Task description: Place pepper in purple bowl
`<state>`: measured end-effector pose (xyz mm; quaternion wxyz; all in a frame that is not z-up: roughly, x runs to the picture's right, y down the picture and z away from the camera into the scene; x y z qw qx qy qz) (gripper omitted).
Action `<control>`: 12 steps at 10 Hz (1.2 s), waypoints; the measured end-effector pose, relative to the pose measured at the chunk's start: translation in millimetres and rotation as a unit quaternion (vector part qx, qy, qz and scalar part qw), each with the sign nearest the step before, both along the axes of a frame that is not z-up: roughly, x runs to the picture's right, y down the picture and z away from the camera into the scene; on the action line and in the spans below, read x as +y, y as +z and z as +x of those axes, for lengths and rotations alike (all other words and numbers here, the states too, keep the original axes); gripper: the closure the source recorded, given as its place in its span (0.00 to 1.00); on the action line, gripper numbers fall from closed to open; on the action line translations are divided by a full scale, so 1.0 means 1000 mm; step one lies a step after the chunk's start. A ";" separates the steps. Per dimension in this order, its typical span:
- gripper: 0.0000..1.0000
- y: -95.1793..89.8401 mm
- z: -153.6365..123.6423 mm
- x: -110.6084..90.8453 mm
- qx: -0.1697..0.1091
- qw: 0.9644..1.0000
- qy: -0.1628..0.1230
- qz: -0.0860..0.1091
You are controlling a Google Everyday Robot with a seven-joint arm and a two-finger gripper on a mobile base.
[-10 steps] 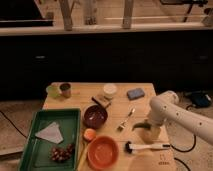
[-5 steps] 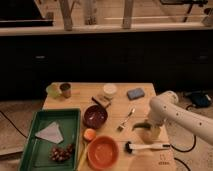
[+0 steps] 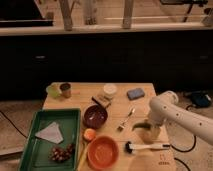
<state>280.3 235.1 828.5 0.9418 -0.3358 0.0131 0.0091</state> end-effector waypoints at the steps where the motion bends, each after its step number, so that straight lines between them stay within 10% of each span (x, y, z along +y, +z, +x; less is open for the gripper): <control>1: 0.20 0.000 -0.001 0.001 -0.002 1.000 -0.001 0.000; 5: 0.27 0.002 -0.010 0.005 -0.013 1.000 -0.008 0.001; 12: 0.98 0.005 -0.009 0.004 -0.019 1.000 -0.008 0.003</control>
